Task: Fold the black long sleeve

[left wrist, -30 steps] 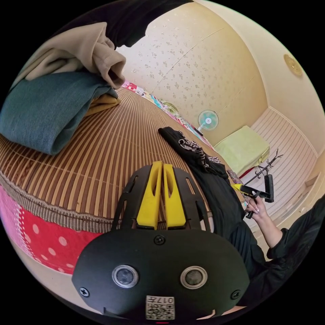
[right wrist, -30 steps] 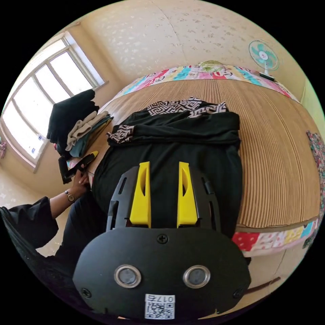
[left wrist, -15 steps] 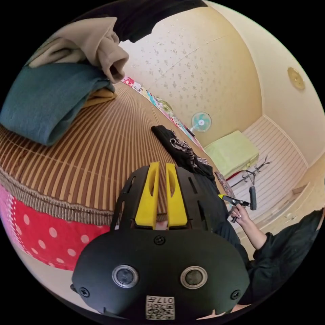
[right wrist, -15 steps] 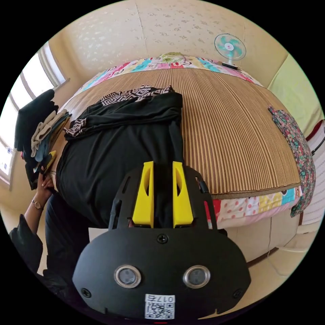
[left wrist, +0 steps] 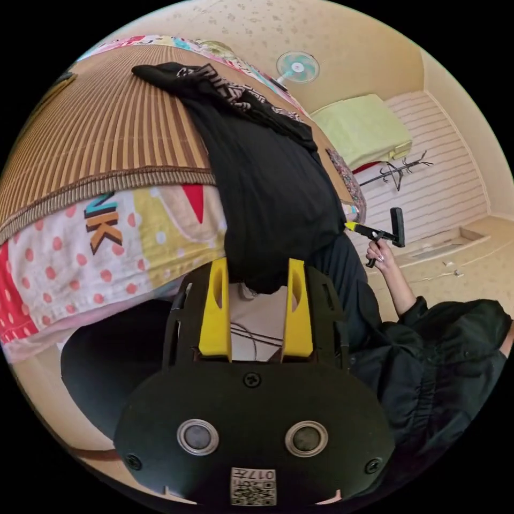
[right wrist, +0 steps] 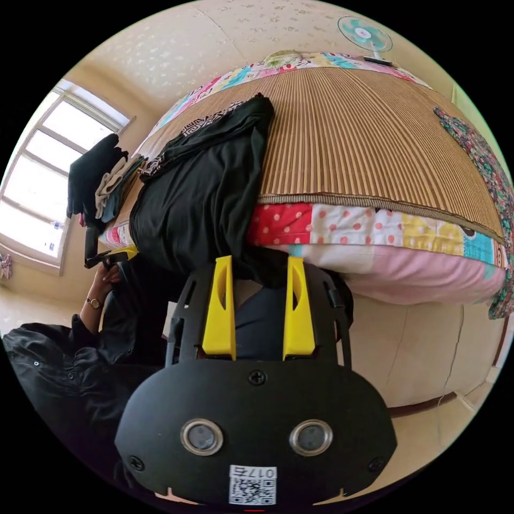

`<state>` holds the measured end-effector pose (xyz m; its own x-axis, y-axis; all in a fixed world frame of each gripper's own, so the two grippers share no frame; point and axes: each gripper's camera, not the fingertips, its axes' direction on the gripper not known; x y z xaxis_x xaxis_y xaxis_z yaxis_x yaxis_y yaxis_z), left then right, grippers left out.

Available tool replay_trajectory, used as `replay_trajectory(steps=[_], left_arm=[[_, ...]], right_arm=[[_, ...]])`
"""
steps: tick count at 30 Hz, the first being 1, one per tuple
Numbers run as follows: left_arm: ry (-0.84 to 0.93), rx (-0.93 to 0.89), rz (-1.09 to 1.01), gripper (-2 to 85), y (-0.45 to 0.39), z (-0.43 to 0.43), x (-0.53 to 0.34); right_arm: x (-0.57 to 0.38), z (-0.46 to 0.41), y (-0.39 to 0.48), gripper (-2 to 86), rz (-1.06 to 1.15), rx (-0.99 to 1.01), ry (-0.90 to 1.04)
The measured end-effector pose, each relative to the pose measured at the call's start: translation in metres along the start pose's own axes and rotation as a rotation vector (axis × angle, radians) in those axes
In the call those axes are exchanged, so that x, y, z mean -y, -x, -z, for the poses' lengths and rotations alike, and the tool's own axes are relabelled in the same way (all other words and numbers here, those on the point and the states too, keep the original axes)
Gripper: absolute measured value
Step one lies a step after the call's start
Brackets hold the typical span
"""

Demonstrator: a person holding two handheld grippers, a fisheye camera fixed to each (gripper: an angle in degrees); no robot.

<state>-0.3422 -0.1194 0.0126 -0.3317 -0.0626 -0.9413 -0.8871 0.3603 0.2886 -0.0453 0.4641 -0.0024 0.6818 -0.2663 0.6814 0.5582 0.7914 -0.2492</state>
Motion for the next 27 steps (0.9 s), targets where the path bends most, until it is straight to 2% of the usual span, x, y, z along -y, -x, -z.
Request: replay_trajectory(steps=[3, 5, 8, 10, 12, 15, 19, 21, 23, 27], left_arm=[[0.034, 0.007, 0.0, 7.7, 0.002, -0.001, 0.0], [0.07, -0.051, -0.036, 2.9, -0.004, 0.002, -0.007], [-0.055, -0.174, -0.121, 1.3, -0.026, 0.046, -0.024], [-0.148, -0.297, -0.141, 0.8, -0.032, 0.079, -0.026], [-0.265, -0.377, -0.152, 0.2, -0.032, 0.115, -0.016], [-0.368, -0.323, -0.089, 1.0, -0.024, 0.158, 0.031], [-0.406, -0.096, 0.129, 10.8, 0.005, 0.167, 0.085], [-0.398, -0.065, 0.157, 15.1, 0.006, 0.158, 0.083], [-0.418, -0.007, 0.136, 15.8, -0.001, 0.138, 0.058], [-0.362, 0.072, 0.146, 15.4, 0.003, 0.094, 0.025]], right_arm=[[0.001, -0.007, 0.007, 5.7, 0.125, -0.055, 0.088], [-0.006, 0.004, 0.007, 3.9, 0.195, 0.016, 0.092], [-0.02, 0.054, -0.004, 3.0, 0.259, 0.341, -0.05], [-0.02, 0.1, -0.025, 2.8, 0.252, 0.588, -0.235], [-0.001, 0.128, -0.04, 2.9, 0.213, 0.629, -0.339], [0.062, 0.149, -0.063, 3.8, 0.037, 0.537, -0.407], [0.123, 0.13, -0.08, 8.9, -0.178, 0.432, -0.417], [0.123, 0.116, -0.077, 10.9, -0.195, 0.455, -0.415], [0.112, 0.1, -0.074, 11.6, -0.191, 0.449, -0.413], [0.085, 0.052, -0.083, 12.2, -0.262, 0.309, -0.338]])
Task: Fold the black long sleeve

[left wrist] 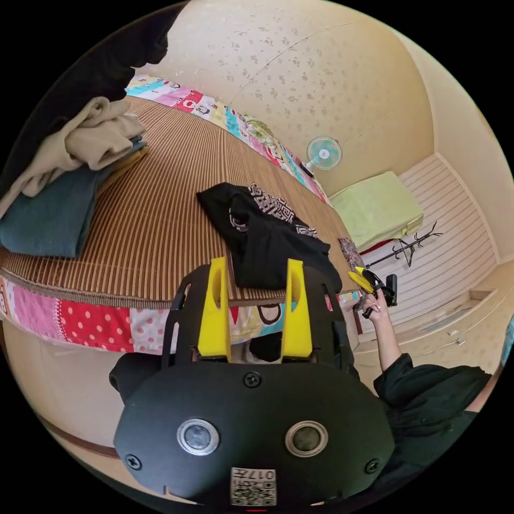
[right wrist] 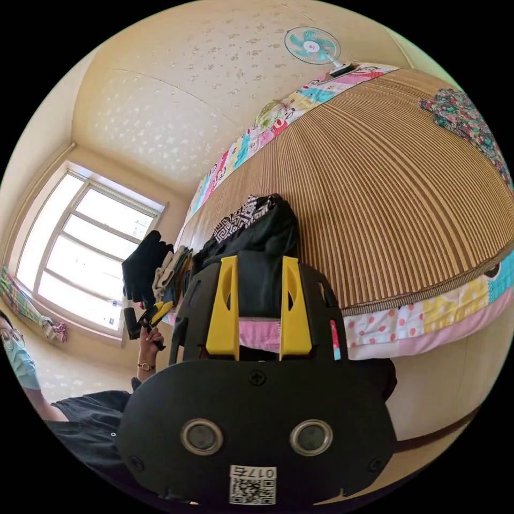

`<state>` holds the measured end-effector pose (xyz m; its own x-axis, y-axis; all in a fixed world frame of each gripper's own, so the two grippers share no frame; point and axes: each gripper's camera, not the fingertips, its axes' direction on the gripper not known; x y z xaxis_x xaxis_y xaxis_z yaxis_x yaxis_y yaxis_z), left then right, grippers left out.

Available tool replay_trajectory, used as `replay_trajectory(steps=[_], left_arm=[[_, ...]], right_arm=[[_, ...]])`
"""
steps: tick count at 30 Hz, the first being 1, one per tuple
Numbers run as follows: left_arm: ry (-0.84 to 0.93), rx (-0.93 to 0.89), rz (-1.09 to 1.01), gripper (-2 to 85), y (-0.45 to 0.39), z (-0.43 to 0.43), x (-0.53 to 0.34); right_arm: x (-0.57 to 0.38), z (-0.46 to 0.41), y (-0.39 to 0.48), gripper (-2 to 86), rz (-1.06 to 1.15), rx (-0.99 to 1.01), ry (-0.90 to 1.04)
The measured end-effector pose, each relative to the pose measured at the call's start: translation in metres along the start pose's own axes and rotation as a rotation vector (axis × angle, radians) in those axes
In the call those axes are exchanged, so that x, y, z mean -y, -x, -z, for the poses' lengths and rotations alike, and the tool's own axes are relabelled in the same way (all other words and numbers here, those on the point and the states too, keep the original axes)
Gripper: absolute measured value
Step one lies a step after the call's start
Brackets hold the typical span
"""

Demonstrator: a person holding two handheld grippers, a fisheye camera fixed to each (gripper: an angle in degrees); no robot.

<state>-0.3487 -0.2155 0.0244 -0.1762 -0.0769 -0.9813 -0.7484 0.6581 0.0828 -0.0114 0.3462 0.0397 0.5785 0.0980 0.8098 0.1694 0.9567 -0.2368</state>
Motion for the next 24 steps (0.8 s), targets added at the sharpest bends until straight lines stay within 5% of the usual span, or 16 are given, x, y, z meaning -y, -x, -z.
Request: replay_trajectory(steps=[6, 12, 16, 20, 24], left_arm=[[-0.033, -0.038, -0.041, 14.8, -0.007, -0.021, 0.014], [0.047, 0.165, -0.148, 14.0, -0.031, -0.092, 0.099], [0.126, 0.248, -0.115, 4.9, -0.012, -0.157, 0.096], [-0.177, 0.142, -0.245, 0.3, -0.039, -0.099, 0.05], [-0.298, 0.124, -0.238, 0.4, -0.049, -0.067, 0.066]], right_arm=[[0.011, -0.02, 0.009, 12.7, 0.012, -0.015, -0.055], [0.056, -0.104, 0.063, 12.6, 0.206, -0.288, 0.037], [0.042, -0.15, 0.071, 6.5, 0.223, -0.343, 0.067], [0.002, -0.113, 0.126, 4.4, 0.365, -0.324, -0.161], [0.016, -0.115, 0.193, 4.8, 0.465, -0.457, -0.259]])
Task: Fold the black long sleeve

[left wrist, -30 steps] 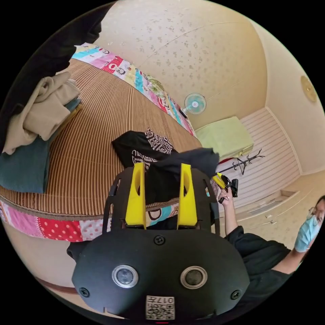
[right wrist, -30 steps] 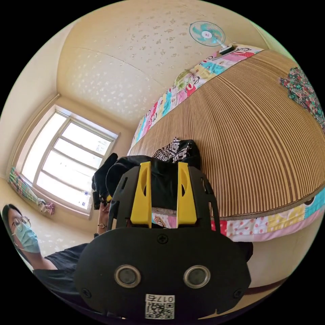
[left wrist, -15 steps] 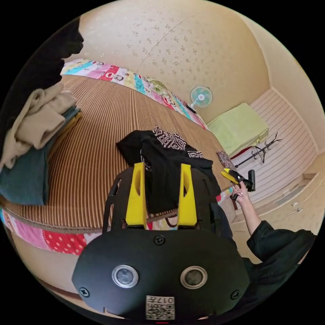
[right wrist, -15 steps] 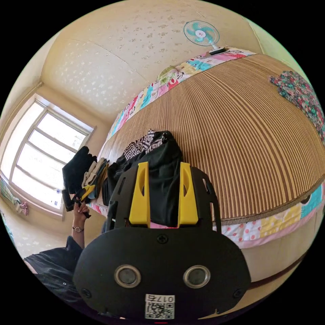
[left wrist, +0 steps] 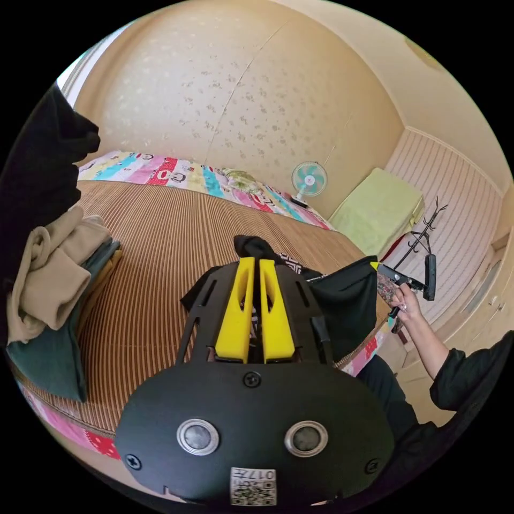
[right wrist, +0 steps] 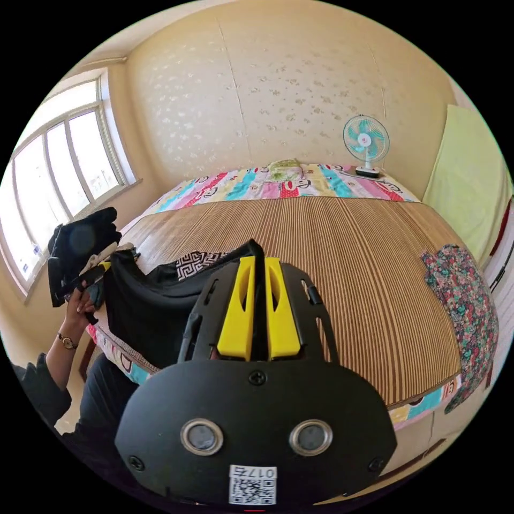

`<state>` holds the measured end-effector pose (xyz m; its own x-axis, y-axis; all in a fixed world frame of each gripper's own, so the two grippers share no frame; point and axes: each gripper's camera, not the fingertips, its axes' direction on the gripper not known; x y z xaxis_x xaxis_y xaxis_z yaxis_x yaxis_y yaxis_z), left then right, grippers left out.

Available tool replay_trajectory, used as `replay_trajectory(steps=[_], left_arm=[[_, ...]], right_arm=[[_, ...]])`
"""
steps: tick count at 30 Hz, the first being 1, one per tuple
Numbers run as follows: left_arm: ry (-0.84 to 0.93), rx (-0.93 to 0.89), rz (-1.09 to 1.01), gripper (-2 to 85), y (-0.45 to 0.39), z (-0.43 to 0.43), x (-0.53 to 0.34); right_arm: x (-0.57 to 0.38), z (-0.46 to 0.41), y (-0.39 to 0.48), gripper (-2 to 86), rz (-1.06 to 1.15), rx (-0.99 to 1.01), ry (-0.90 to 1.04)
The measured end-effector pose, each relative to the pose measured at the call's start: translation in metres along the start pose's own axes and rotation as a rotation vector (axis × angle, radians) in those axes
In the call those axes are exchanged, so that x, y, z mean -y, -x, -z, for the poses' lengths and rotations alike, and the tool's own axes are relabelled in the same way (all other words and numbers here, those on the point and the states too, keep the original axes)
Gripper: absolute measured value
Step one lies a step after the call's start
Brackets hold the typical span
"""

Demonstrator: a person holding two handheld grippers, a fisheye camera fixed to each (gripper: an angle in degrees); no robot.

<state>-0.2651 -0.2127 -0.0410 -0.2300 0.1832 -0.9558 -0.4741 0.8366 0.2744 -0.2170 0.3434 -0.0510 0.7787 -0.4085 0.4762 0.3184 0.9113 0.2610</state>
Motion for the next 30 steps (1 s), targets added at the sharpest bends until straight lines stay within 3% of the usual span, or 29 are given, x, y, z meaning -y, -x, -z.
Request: replay_trajectory(steps=[4, 12, 25, 30], left_arm=[[0.087, 0.116, 0.112, 4.8, 0.029, -0.036, 0.036], [0.111, 0.27, 0.009, 8.3, -0.031, -0.021, -0.022], [0.201, 0.122, 0.133, 8.7, -0.041, -0.009, -0.111], [0.204, 0.159, 0.122, 7.6, -0.041, -0.001, -0.13]], right_arm=[[0.04, -0.047, 0.042, 9.6, 0.024, -0.346, 0.119], [-0.02, 0.012, 0.151, 11.5, -0.024, -0.542, -0.011], [-0.069, 0.018, 0.198, 12.3, -0.048, -0.458, 0.045], [-0.072, 0.018, 0.205, 12.5, -0.036, -0.44, 0.112]])
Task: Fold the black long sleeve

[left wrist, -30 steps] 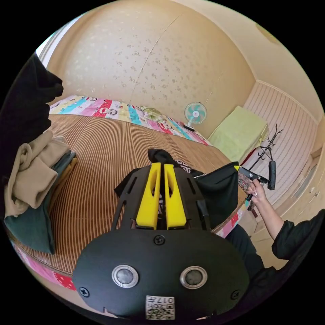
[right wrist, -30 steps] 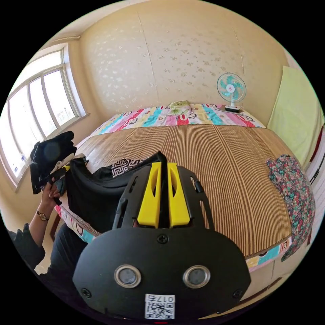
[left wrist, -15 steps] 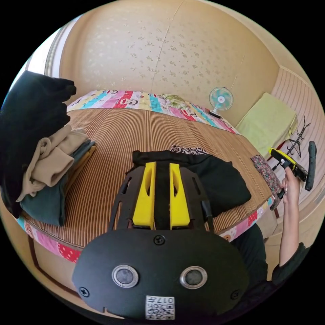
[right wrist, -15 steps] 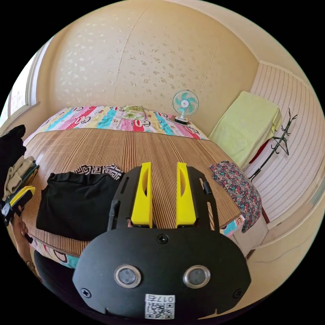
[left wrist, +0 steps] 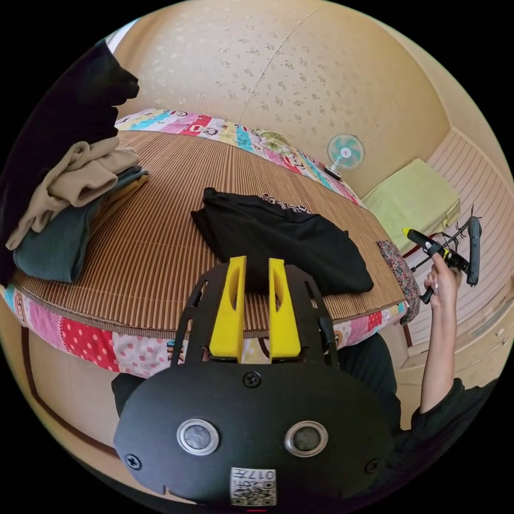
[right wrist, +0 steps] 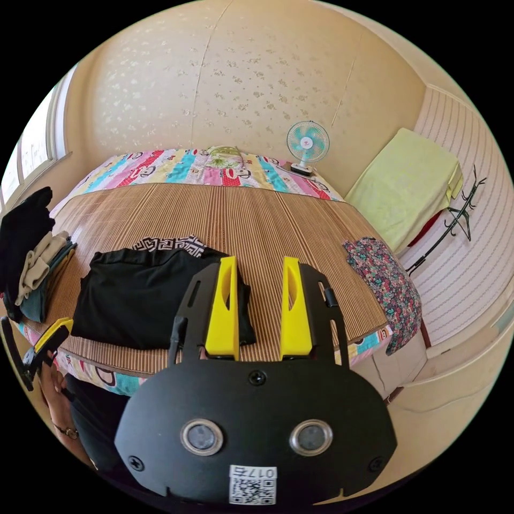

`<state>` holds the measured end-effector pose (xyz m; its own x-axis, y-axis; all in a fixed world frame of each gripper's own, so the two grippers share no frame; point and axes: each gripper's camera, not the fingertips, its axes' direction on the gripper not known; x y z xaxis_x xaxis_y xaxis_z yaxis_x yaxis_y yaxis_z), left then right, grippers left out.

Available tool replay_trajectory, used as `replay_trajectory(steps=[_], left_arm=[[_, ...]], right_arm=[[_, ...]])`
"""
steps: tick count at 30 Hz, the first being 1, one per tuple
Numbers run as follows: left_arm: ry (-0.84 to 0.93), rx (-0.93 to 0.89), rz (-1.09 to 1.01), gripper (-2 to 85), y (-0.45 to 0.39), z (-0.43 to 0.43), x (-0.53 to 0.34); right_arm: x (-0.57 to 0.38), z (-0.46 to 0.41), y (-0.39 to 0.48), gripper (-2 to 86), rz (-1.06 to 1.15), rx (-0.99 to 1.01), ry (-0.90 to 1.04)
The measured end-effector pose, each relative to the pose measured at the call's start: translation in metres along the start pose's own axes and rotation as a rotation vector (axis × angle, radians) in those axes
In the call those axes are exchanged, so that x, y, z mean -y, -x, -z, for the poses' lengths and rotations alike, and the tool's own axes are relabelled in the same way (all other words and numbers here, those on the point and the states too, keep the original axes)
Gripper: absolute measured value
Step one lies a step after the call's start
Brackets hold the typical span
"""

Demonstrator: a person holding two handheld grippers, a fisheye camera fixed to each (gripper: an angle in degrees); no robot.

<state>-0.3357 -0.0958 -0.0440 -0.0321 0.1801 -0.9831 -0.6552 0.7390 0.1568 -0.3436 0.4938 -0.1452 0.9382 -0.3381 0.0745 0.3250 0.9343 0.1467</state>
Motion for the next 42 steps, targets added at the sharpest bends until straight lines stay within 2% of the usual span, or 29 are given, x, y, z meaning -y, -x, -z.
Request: replay_trajectory(steps=[20, 42], left_arm=[[0.041, -0.008, -0.012, 7.8, -0.009, 0.001, -0.023], [0.041, -0.036, 0.048, 8.4, 0.008, 0.009, -0.017]], right_arm=[[-0.025, 0.034, -0.001, 12.5, 0.003, 0.037, -0.06], [0.014, 0.025, -0.035, 12.8, 0.004, 0.041, -0.039]])
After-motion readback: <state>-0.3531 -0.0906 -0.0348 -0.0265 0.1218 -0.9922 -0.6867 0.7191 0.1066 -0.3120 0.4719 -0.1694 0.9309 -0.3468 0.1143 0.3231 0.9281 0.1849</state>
